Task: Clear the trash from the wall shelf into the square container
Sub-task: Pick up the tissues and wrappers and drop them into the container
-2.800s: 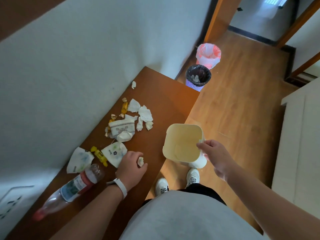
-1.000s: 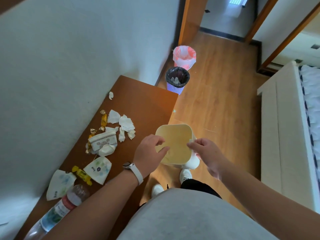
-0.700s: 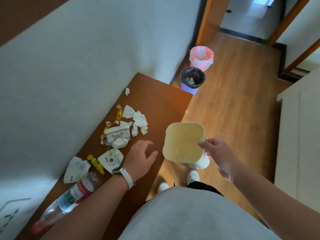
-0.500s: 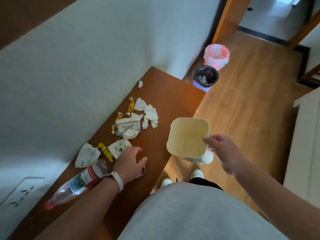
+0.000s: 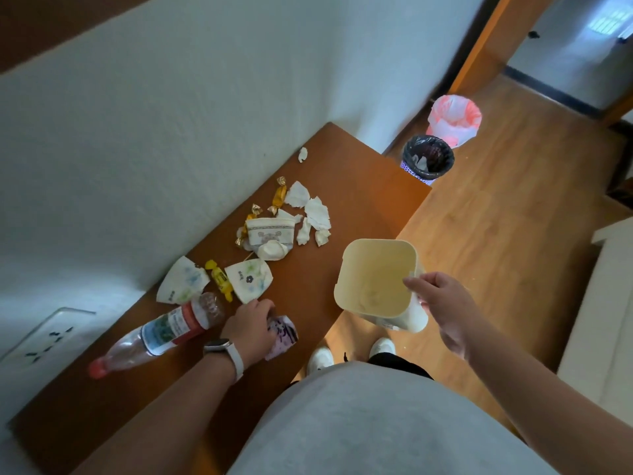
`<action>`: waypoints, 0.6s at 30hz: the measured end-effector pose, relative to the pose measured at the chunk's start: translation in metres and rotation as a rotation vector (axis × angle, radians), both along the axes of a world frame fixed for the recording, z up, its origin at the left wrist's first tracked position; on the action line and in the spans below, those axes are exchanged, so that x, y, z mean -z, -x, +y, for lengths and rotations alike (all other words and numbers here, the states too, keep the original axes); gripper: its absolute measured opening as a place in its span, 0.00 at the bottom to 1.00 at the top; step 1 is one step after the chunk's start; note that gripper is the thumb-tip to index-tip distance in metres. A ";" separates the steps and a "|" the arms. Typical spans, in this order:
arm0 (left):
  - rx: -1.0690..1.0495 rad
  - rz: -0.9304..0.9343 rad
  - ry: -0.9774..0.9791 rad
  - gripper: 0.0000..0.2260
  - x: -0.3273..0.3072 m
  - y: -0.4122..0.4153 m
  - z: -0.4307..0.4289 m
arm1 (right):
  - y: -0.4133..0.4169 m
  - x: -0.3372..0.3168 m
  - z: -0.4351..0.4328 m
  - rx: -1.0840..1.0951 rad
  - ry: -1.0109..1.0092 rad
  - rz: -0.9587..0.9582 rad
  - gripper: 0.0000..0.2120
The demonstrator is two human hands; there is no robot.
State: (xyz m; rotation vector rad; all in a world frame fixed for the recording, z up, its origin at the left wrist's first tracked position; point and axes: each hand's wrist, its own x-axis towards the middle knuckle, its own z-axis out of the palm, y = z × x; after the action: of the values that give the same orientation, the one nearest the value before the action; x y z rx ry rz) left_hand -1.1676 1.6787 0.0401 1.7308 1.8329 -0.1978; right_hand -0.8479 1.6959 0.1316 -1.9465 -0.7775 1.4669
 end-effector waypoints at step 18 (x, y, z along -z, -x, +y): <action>-0.496 -0.809 -0.131 0.03 -0.076 -0.067 0.071 | -0.004 -0.006 -0.003 0.131 -0.033 -0.017 0.14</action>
State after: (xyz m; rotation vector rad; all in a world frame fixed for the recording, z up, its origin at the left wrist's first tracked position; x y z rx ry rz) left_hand -1.1010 1.7501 0.1163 1.1115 1.5784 0.7293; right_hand -0.8436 1.6928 0.1378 -1.9495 -0.6646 1.3534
